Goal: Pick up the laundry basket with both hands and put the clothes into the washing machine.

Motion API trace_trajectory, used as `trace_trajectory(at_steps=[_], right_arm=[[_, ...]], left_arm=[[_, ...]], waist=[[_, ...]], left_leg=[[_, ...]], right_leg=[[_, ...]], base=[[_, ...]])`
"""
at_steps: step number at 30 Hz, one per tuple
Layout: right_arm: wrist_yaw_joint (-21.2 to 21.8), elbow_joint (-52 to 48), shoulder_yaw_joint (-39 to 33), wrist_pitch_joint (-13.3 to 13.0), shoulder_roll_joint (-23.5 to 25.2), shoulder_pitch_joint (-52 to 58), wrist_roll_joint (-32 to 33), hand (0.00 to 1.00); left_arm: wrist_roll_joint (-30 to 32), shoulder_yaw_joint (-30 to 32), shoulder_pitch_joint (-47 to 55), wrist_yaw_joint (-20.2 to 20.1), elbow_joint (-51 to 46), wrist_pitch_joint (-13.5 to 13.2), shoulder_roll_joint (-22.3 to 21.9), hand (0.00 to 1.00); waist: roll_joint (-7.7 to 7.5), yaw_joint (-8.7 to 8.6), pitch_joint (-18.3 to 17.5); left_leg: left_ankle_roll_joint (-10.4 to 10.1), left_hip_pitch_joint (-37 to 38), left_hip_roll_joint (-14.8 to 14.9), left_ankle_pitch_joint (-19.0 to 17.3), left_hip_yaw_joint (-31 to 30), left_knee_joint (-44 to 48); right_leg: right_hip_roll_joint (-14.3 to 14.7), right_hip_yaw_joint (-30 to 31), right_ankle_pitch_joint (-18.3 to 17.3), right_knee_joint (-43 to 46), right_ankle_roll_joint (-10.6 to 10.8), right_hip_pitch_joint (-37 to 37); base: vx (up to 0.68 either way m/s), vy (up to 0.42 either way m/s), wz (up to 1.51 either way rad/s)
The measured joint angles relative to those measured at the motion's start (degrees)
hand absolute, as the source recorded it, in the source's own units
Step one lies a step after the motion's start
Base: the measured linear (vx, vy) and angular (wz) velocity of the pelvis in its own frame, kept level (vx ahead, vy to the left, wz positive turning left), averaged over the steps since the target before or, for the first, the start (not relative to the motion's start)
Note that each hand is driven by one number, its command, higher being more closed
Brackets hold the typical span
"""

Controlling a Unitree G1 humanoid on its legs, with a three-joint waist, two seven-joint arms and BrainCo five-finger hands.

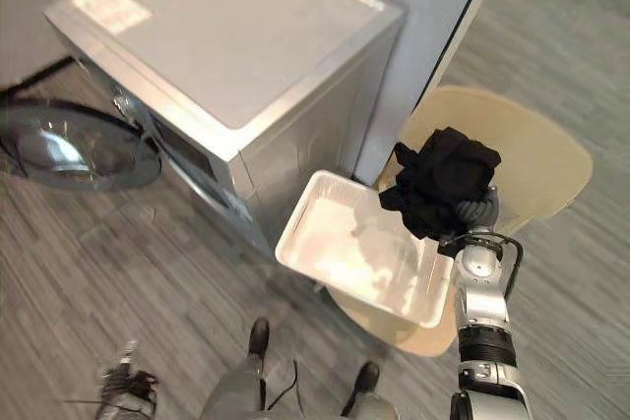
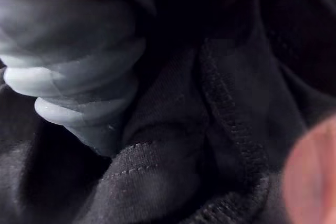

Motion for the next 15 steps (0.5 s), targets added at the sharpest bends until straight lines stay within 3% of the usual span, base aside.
trace_trajectory(at_steps=[2, 5, 9, 12, 14, 15], right_arm=[[0.79, -4.64, -2.24, -0.65, 0.0, 0.72, 0.06, 1.0], [0.36, -10.6, -4.96, -2.43, 0.04, 1.13, -0.78, 1.0], [-0.77, -15.49, -4.21, -3.1, 0.09, 0.91, -1.85, 1.0], [-0.96, -17.12, -1.4, -3.87, 0.63, -0.96, -1.53, 1.0], [-0.81, -17.23, 1.86, -4.6, 1.16, -3.98, -0.68, 1.0], [-0.75, -17.23, 2.7, -4.76, 1.54, -4.99, -0.34, 1.0]], left_arm=[[0.19, 4.58, -0.28, 2.71, -12.01, -0.63, 2.23, 0.0], [3.53, 5.11, -0.68, 8.4, -32.09, -5.46, 1.99, 0.0], [12.69, 0.15, -3.99, 12.32, -40.23, -7.08, 2.04, 0.0], [16.04, -12.67, -4.56, 10.86, -43.77, -7.12, 2.74, 0.0], [11.56, -24.53, -8.39, 6.1, -44.11, -7.77, 3.78, 0.0], [9.45, -27.28, -9.66, 4.38, -44.11, -7.82, 3.79, 0.0]], waist=[[0.42, -0.2, -3.06], [1.69, -0.25, -4.8], [4.09, -1.39, -6.51], [5.31, -1.66, -7.42], [5.54, -2.67, -7.57], [5.57, -2.9, -7.59]], left_leg=[[-0.29, 0.31, 0.26, -0.25, 0.06, -0.01], [-0.32, 1.9, -0.03, -0.34, 0.12, 0.0], [-0.31, 3.55, -0.26, -0.39, 0.59, -0.06], [-0.54, 4.07, 0.06, -0.56, 1.57, -0.18], [-0.63, 4.38, 0.11, -0.61, 1.6, -0.29], [-0.64, 4.44, 0.11, -0.61, 1.63, -0.31]], right_leg=[[0.45, -0.29, 0.0, -0.78, -0.01, 0.74], [0.17, -0.3, 0.0, -0.86, -0.01, 2.35], [-0.07, -0.25, -0.01, -0.98, 0.0, 3.65], [0.36, 0.82, 0.41, -1.87, -0.47, 3.91], [0.61, 0.88, 1.22, -3.03, -0.79, 4.64], [0.62, 0.93, 1.28, -3.08, -0.81, 4.68]], base=[[0.06, -0.018, -0.02], [0.03, -0.004, 0.01], [-0.05, 0.023, 0.01], [-0.08, 0.016, -0.15], [-0.08, 0.015, -0.04], [-0.08, 0.018, -0.04]])
